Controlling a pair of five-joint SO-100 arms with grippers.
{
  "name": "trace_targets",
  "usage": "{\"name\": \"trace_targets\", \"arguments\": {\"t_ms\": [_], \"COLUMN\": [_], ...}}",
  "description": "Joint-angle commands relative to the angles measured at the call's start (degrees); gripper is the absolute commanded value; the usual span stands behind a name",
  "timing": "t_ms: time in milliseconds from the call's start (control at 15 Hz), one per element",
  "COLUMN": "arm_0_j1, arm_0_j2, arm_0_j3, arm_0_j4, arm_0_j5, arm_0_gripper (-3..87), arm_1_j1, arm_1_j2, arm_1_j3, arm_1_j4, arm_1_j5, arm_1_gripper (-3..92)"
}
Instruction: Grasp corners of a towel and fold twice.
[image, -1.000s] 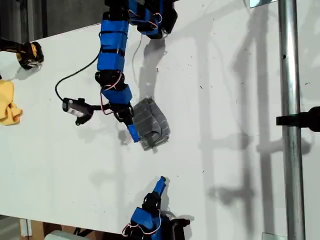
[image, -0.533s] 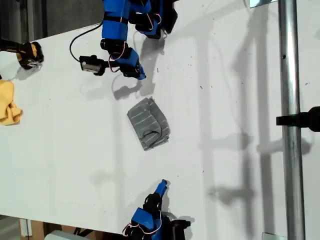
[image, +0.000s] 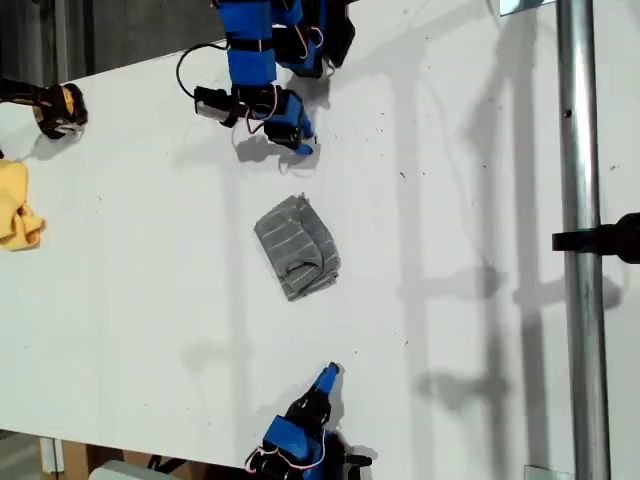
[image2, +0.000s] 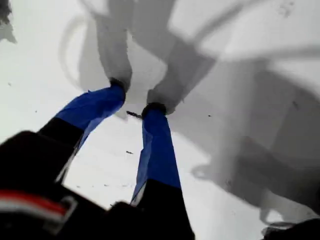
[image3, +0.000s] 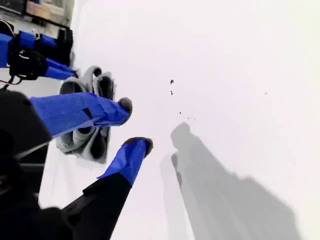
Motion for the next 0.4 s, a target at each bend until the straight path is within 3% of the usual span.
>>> {"name": "trace_targets", "arguments": {"t_ms": [0, 333], "arm_0_j1": [-0.5, -0.5], "arm_0_j2": [0.2, 0.2], "arm_0_j3": [0.4, 0.4], "arm_0_j4": [0.0, 0.0], "arm_0_j5": [0.4, 0.4], "arm_0_gripper": [10.5, 10.5], "arm_1_j1": [-2.5, -1.8], "arm_1_j2": [-10.3, -15.9], "arm_1_j3": [-6.9, -10.9], "arm_1_j4": [-1.8, 0.4], "arm_1_j5": [0.7, 0.7], "arm_1_gripper": [16.3, 16.3]}}
